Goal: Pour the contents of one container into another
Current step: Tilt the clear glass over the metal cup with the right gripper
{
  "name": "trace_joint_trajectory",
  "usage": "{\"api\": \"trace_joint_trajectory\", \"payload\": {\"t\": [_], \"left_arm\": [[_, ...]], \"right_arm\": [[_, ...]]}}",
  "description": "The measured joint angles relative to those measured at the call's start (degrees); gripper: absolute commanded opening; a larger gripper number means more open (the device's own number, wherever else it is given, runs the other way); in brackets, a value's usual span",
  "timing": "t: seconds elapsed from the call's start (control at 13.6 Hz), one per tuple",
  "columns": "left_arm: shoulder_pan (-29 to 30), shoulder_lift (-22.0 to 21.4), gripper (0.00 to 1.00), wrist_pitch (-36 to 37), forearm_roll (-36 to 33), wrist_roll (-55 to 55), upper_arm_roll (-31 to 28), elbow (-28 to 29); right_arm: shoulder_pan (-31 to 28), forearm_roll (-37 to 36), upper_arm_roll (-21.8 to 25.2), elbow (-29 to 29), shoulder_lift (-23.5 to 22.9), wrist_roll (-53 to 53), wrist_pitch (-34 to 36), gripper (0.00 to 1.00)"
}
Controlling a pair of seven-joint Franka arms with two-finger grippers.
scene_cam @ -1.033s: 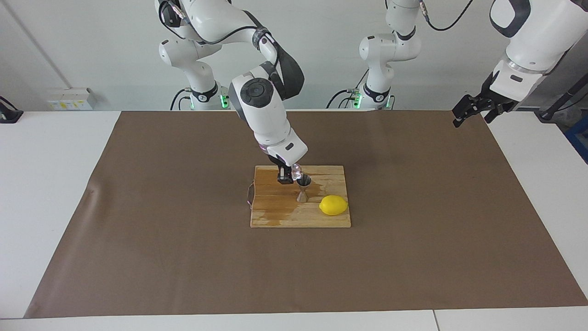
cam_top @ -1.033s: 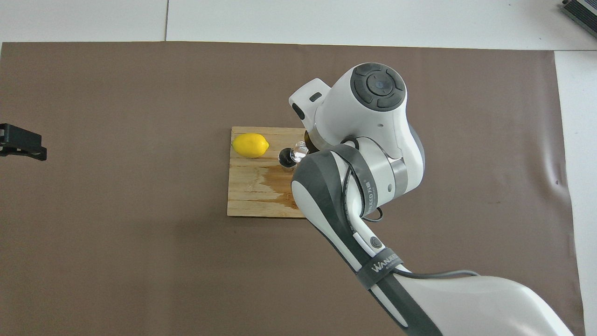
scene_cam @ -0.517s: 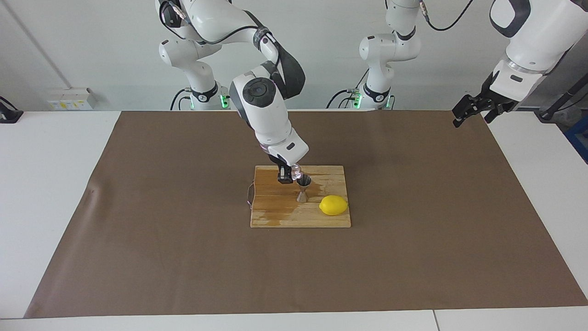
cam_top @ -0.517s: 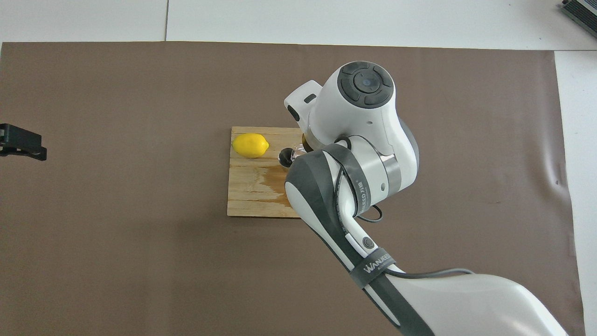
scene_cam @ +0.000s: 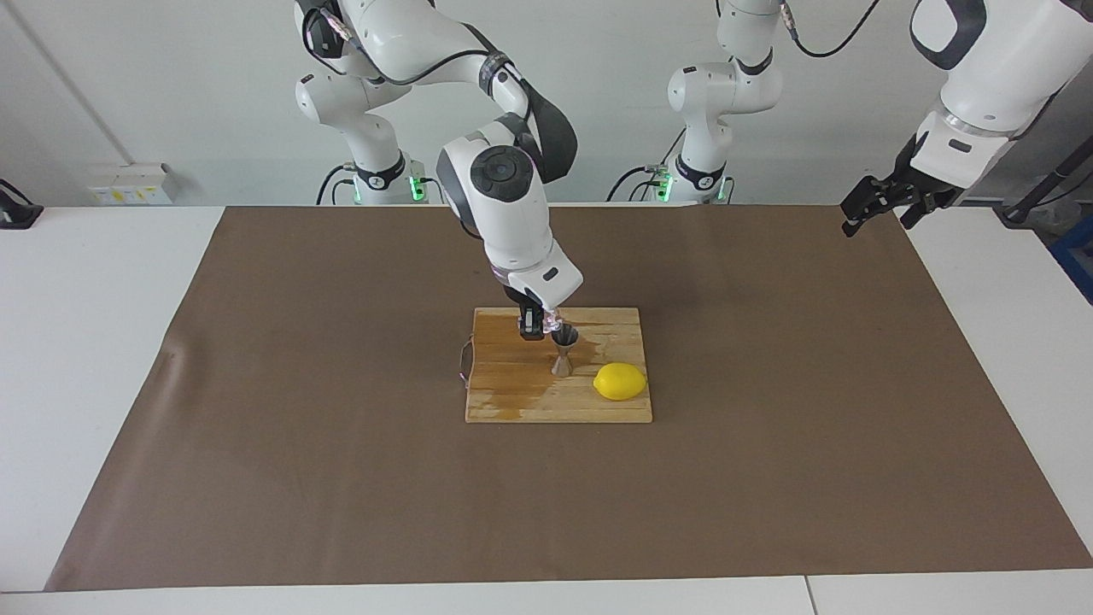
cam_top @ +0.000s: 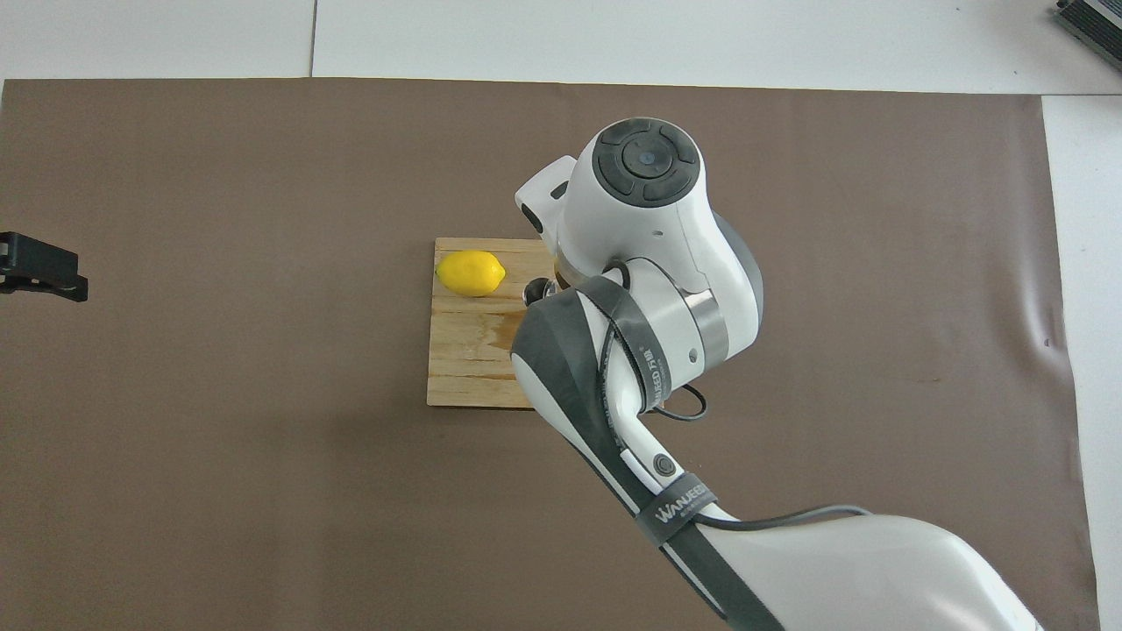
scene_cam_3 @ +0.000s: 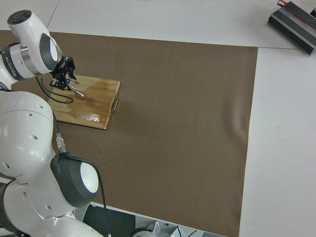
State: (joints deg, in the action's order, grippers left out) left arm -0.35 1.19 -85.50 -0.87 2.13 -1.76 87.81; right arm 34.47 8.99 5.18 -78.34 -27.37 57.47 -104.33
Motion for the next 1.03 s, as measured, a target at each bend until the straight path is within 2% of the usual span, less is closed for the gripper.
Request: {"api": "trace_joint_trajectory", "payload": {"t": [1.03], "left_arm": [[0.0, 0.0, 1.0, 0.0, 0.0, 0.0, 0.0, 0.0]], "right_arm": [[0.4, -3.4, 0.0, 4.7, -3.1, -1.4, 3.3, 0.3]]}}
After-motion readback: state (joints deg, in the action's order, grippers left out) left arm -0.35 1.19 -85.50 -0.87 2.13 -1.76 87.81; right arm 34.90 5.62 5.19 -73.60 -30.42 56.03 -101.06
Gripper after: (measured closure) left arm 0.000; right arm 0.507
